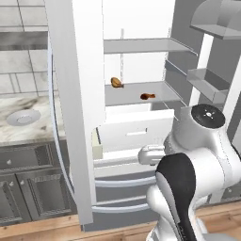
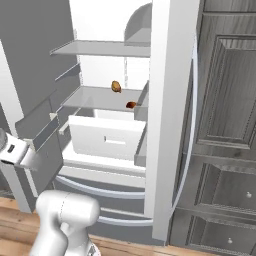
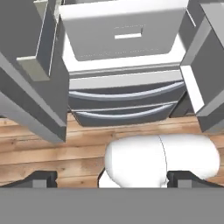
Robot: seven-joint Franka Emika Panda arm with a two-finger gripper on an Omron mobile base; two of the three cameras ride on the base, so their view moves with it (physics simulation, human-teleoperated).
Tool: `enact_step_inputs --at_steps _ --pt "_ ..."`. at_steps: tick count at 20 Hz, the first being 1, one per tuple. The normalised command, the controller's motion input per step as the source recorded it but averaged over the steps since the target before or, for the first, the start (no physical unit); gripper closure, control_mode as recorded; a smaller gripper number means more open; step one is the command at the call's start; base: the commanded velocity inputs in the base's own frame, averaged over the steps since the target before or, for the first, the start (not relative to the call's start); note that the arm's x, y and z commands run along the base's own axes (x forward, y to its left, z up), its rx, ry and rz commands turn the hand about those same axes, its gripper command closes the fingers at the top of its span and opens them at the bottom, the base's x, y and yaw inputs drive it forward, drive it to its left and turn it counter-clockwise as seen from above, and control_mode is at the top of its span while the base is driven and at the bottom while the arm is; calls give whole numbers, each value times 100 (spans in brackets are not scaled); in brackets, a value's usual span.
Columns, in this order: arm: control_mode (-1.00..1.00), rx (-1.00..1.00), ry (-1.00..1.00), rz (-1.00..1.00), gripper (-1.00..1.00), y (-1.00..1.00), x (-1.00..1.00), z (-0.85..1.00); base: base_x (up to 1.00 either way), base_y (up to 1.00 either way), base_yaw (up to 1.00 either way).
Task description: Place the chicken drumstick on the counter behind the older chicken drumstick on the same shelf of the fridge to maintain FIFO order. Close the fridge door when finished.
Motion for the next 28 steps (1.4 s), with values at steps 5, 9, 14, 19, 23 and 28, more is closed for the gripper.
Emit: enact_step_inputs --at_steps 5,9,14,19,23,28 --pt "-100 -31 -16 -8 -100 100 -79 -6 0 0 0" --pt "-100 -28 -2 -8 -100 100 -6 -16 0 0 0" --pt "-100 -17 11 -11 -100 79 63 -8 0 0 0" --pt "-100 -24 12 -2 -100 65 43 -1 0 0 0" --pt "-100 -21 -4 24 -100 75 28 -8 0 0 0" --pt "-100 -11 0 31 -100 62 67 -20 0 0 0"
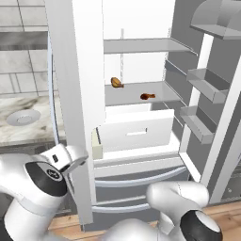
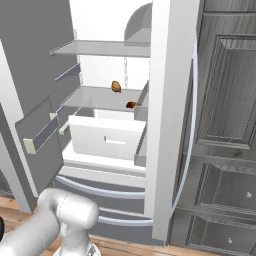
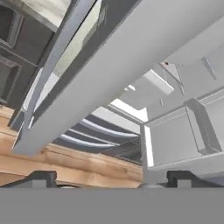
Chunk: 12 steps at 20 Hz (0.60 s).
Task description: Place the chicken drumstick on the counter behind the older chicken drumstick on the same shelf of the fridge to maintain FIFO order. Close the fridge door when finished.
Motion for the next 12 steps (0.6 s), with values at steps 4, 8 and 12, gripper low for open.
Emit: enact_step_inputs --at_steps 4,8,12 --pt "-100 -15 0 31 -100 83 92 -33 0 0 0" --pt "-100 -12 0 34 -100 73 94 -38 0 0 0" --pt "-100 -7 0 38 -100 58 85 -41 0 0 0"
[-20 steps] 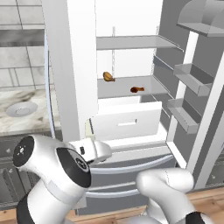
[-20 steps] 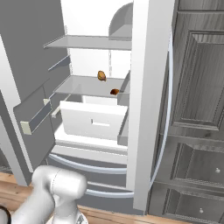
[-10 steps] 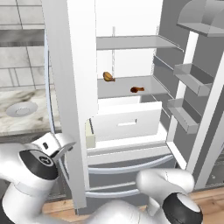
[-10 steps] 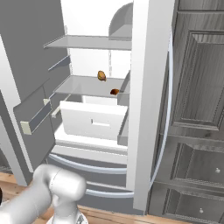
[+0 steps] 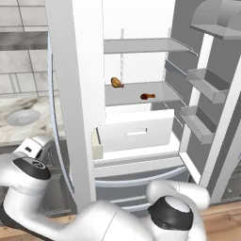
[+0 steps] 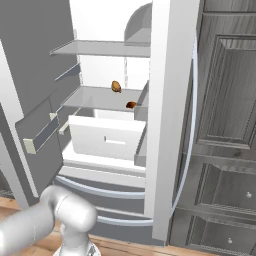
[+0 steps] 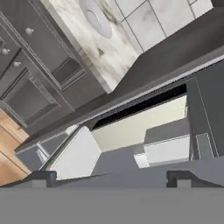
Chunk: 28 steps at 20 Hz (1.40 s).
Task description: Place the chicken drumstick on the counter behind the older chicken drumstick on the same shelf of the fridge to maintain FIFO order. Close the fridge door when finished.
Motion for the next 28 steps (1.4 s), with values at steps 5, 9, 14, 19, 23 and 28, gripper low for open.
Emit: enact_step_inputs --at_steps 5,9,14,19,23,28 --pt "-100 -6 0 37 -100 52 84 -35 0 0 0" --pt "-100 -15 3 7 -100 9 54 -8 0 0 0" --pt "-100 -10 7 -1 -100 -34 38 -1 0 0 0" --pt "-100 -6 0 0 -100 -67 4 0 0 0 0" --pt "-100 -4 0 0 -100 -96 -12 0 0 0 0" --pt "-100 -1 -1 0 -100 -100 -31 2 0 0 0"
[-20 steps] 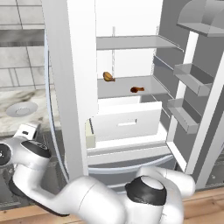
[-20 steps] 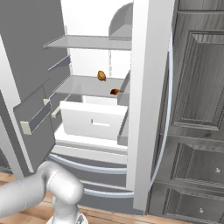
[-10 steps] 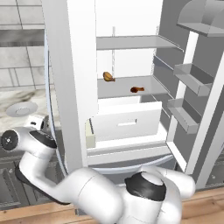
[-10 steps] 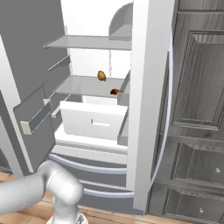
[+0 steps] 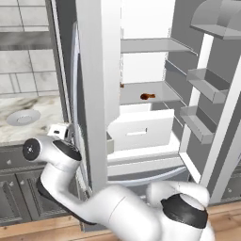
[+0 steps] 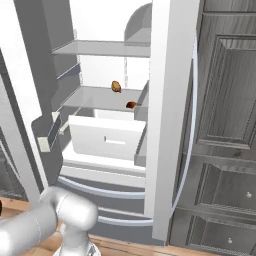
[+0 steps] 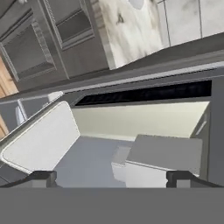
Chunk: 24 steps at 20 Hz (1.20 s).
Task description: Place the chicken drumstick on the counter behind the older chicken drumstick on the same shelf of the fridge to maintain FIFO order. Close the fridge door when finished.
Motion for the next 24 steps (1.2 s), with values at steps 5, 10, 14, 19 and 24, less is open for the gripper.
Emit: enact_step_inputs --at_steps 5,10,14,19,24 --pt "-100 0 0 0 -100 -94 -11 7 0 0 0" --pt "-100 0 0 -1 -100 -96 3 12 0 0 0" --pt "-100 0 0 0 -100 -66 31 12 0 0 0" --pt "-100 0 0 0 -100 -47 39 8 0 0 0" --pt "-100 0 -7 0 -100 -23 49 19 0 0 0"
